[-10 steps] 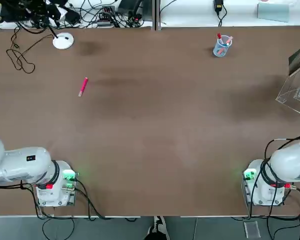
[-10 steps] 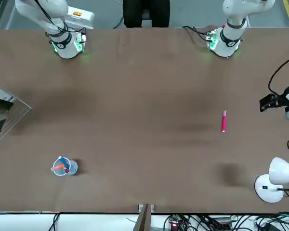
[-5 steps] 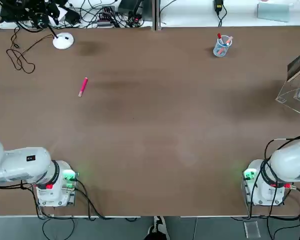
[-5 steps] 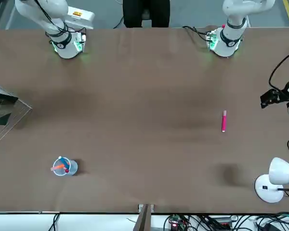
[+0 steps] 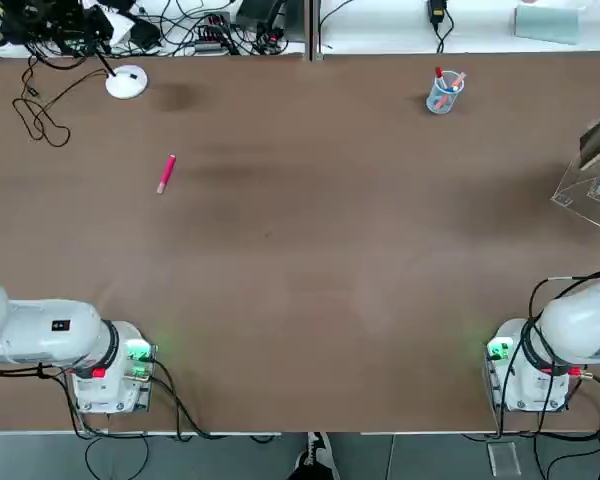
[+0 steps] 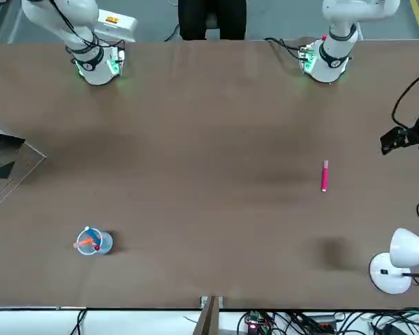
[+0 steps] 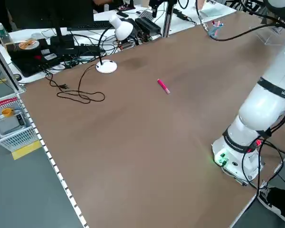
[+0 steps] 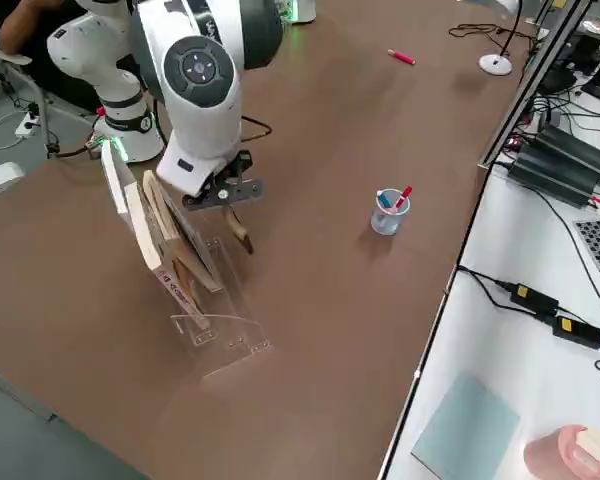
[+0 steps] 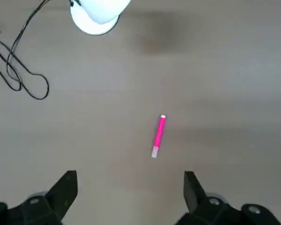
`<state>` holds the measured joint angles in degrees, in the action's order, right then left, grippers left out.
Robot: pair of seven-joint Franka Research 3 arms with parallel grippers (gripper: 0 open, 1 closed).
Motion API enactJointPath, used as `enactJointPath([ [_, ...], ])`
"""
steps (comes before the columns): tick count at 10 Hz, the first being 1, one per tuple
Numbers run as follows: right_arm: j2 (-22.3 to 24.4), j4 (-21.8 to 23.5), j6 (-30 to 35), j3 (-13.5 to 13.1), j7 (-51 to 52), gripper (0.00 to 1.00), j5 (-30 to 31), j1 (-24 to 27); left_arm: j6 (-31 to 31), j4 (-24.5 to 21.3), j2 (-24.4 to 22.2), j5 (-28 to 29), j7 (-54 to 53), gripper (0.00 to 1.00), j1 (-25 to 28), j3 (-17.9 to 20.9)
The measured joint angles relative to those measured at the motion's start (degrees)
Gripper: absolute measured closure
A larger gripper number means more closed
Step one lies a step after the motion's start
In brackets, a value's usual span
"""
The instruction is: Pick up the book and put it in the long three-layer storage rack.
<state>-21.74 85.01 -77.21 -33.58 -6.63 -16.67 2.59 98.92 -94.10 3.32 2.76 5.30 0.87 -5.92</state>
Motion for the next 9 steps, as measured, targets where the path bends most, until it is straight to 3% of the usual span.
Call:
enactJointPath([
  [9, -3.09, 0.19, -0.91, -0.91, 2.98, 0.85, 2.08, 0.93, 1.55, -0.85, 1.09, -1.93, -2.32, 0.0, -0.06, 0.36],
])
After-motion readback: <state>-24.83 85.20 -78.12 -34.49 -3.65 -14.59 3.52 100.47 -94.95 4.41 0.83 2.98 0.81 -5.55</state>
